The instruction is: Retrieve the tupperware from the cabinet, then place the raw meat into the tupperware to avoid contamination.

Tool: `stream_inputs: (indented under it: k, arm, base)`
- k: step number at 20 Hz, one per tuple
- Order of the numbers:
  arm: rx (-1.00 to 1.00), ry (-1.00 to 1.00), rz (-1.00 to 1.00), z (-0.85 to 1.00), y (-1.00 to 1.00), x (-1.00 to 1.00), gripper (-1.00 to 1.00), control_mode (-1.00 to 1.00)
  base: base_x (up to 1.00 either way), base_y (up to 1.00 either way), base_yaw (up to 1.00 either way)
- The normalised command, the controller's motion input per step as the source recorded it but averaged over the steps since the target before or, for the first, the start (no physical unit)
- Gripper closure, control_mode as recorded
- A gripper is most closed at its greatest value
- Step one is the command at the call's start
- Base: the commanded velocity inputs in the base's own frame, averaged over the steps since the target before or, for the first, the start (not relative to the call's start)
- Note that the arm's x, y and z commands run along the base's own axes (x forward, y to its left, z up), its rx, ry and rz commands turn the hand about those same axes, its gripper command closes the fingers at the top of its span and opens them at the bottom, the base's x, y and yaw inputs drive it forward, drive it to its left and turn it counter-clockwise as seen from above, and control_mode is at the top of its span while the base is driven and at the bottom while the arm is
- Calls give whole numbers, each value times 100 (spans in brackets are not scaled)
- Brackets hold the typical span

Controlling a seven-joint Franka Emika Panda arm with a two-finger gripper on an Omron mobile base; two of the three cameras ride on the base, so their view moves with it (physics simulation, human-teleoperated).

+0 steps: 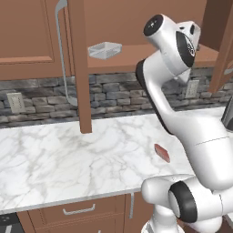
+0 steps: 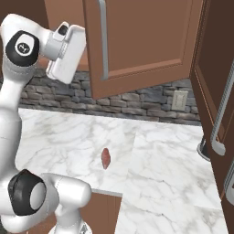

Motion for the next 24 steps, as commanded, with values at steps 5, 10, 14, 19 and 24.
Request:
stream_inputs:
  k: [5,10,14,19,24]
  arm:
    - [-11,33,-17,0,-40,15,-100,-100]
    - [-6,19,-27,-11,-51,1,-100,-100]
    - [-2,3,-27,-19,-57,-5,-100,-100]
    - [0,0,-19,-14,-71,-27,-100,-100]
    - [4,-1,-5,0,-90,-54,-100,-100]
  base:
    - [0,0,0]
    - [0,0,0]
    - [0,0,0]
    - [0,0,0]
    - [0,0,0]
